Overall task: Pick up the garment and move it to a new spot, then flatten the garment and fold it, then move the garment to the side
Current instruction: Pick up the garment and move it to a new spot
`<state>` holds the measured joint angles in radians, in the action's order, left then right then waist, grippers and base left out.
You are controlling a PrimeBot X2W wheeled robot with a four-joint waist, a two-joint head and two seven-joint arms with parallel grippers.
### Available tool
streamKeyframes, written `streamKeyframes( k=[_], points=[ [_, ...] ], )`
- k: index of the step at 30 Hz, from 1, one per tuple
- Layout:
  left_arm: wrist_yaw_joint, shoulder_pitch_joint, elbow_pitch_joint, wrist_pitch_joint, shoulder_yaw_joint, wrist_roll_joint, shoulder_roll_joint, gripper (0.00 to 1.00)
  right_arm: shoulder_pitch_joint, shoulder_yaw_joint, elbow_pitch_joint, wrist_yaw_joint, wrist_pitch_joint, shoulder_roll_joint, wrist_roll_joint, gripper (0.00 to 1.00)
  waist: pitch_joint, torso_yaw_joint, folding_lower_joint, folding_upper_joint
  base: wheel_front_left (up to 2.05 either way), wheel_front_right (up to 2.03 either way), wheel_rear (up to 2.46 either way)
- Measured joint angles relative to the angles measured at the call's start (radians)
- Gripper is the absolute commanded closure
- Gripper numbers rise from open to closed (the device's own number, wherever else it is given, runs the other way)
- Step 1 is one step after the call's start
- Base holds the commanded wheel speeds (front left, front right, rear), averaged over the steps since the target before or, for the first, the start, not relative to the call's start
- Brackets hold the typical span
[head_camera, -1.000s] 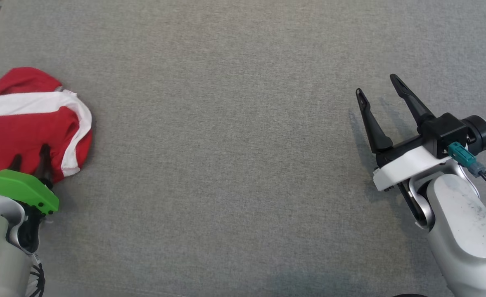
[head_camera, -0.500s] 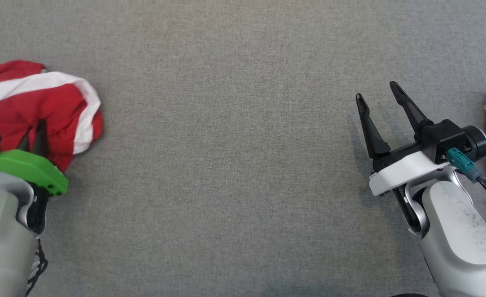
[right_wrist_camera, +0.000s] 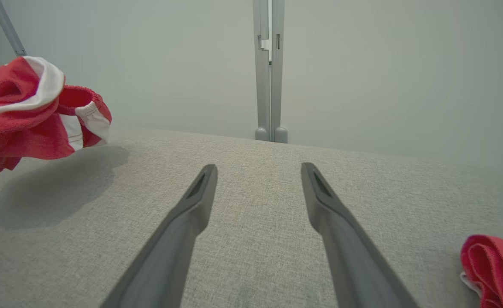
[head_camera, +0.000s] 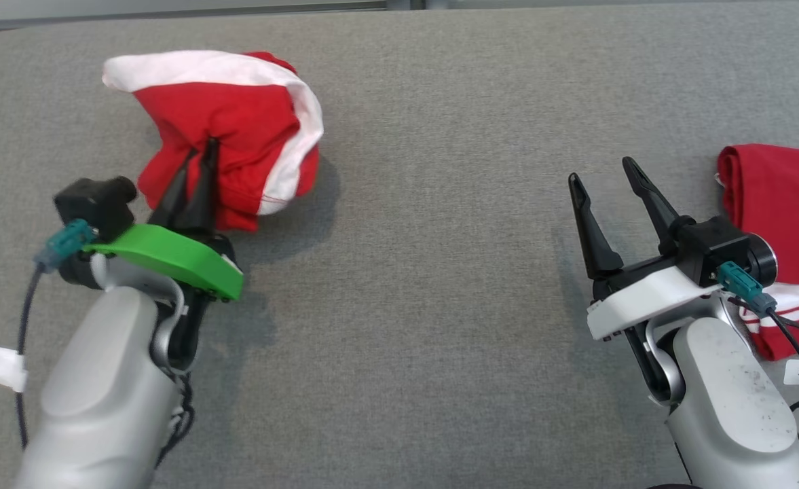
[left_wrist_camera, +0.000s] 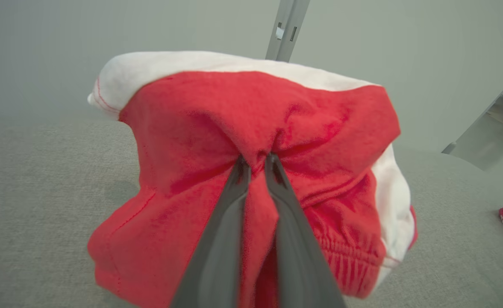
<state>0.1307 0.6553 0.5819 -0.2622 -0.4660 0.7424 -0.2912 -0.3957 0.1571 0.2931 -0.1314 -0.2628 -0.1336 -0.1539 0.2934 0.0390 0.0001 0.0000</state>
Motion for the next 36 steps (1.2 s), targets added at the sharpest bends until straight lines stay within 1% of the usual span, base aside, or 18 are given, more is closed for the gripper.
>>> streamKeyframes(
  k=[5, 9, 11, 14, 15, 16, 17, 20, 21, 22, 26, 31, 36],
  points=[
    [0.000, -0.076, -0.034, 0.000, -0.025, -0.002, 0.098, 1.00, 0.010, -0.009, 0.003, 0.000, 0.000, 0.011, -0.007, 0.00, -0.018, -0.057, 0.0000, 0.0000, 0.00, 0.00, 0.00],
    [0.000, -0.132, -0.035, 0.000, -0.057, -0.001, 0.151, 1.00, 0.023, -0.013, 0.006, 0.000, 0.000, 0.020, -0.010, 0.00, -0.032, -0.104, 0.0000, 0.0000, 0.00, 0.00, 0.00],
    [0.000, -0.161, -0.013, 0.000, -0.044, -0.004, 0.161, 1.00, 0.026, -0.013, 0.007, 0.000, 0.000, 0.025, -0.011, 0.00, -0.039, -0.126, 0.0000, 0.0001, 0.00, 0.00, 0.00],
    [0.000, -0.186, 0.027, 0.000, -0.018, -0.039, 0.158, 1.00, 0.033, -0.013, 0.009, 0.000, 0.000, 0.028, -0.012, 0.00, -0.051, -0.155, 0.0000, 0.0000, 0.00, 0.00, 0.00],
    [0.000, -0.196, 0.036, 0.000, -0.008, -0.054, 0.158, 0.95, 0.038, -0.013, 0.011, 0.000, 0.000, 0.028, -0.013, 0.00, -0.055, -0.163, 0.0000, 0.0000, 0.00, 0.00, 0.00],
    [0.000, -0.203, 0.040, 0.000, 0.004, -0.068, 0.158, 0.42, 0.041, -0.014, 0.013, 0.000, 0.000, 0.029, -0.013, 0.00, -0.060, -0.169, 0.0000, 0.0000, 0.00, 0.00, 0.00],
    [0.000, -0.209, 0.041, 0.000, 0.020, -0.081, 0.160, 0.00, 0.044, -0.017, 0.016, 0.000, 0.000, 0.029, -0.013, 0.00, -0.067, -0.174, 0.0000, 0.0000, 0.00, 0.00, 0.00],
    [0.000, -0.235, 0.037, 0.000, 0.104, -0.153, 0.157, 0.00, 0.054, -0.025, 0.019, 0.000, 0.000, 0.033, -0.013, 0.00, -0.089, -0.180, 0.0000, 0.0000, 0.00, 0.00, 0.00],
    [0.000, -0.235, 0.037, 0.000, 0.104, -0.153, 0.157, 0.00, 0.054, -0.025, 0.019, 0.000, 0.000, 0.033, -0.013, 0.00, -0.089, -0.180, 0.0000, 0.0000, 0.00, 0.00, 0.00],
    [0.000, -0.249, 0.033, 0.000, 0.136, -0.185, 0.155, 0.00, 0.060, -0.027, 0.020, 0.000, 0.000, 0.035, -0.013, 0.00, -0.097, -0.180, 0.0000, 0.0001, 0.00, 0.00, 0.00],
    [-0.018, -0.318, -0.017, -0.001, 0.255, -0.292, 0.160, 0.00, 0.079, -0.034, 0.026, 0.000, 0.000, 0.043, -0.013, 0.00, -0.133, -0.176, 0.0000, 0.0000, 0.00, 0.00, 0.00],
    [-0.033, -0.431, -0.057, -0.002, 0.395, -0.380, 0.175, 0.00, 0.125, -0.035, 0.043, 0.000, 0.000, 0.055, -0.017, 0.00, -0.183, -0.159, 0.0000, 0.0000, 0.00, 0.00, 0.00],
    [-0.033, -0.548, -0.113, -0.002, 0.476, -0.493, 0.198, 0.00, 0.181, -0.034, 0.059, 0.000, 0.000, 0.062, -0.025, 0.00, -0.240, -0.127, 0.0000, 0.0000, 0.00, 0.00, 0.00]
  ],
)
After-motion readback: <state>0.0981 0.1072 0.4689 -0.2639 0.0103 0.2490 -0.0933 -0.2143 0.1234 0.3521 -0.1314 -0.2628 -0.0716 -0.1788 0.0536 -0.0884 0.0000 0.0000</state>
